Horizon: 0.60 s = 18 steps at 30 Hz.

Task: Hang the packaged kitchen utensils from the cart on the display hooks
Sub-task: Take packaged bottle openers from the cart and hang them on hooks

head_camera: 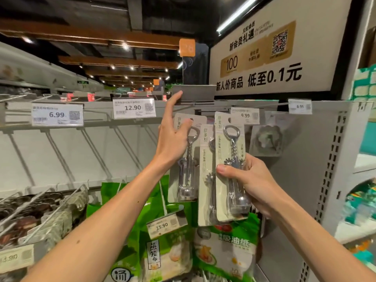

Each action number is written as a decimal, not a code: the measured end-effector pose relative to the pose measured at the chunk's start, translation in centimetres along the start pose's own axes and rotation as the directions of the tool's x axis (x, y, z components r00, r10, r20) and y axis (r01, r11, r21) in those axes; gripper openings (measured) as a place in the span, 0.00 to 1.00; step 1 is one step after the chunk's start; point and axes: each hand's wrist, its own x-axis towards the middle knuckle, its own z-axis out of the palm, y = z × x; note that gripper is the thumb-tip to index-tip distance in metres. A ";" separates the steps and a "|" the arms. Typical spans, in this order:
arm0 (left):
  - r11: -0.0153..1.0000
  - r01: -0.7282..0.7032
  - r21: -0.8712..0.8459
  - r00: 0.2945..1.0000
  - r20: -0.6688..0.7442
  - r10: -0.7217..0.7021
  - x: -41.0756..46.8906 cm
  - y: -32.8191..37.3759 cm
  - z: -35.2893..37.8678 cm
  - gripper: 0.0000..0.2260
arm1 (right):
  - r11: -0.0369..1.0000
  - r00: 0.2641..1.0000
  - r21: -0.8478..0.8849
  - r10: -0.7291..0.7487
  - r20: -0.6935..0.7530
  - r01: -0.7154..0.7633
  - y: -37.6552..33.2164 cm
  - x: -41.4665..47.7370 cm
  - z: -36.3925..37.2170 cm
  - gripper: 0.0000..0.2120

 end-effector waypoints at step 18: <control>0.970 -0.130 0.205 0.980 -0.124 0.158 0.7 -1.0 1.8 0.29 | 1.000 0.996 0.001 -0.011 0.087 0.011 1.4 2.7 -1.1 0.26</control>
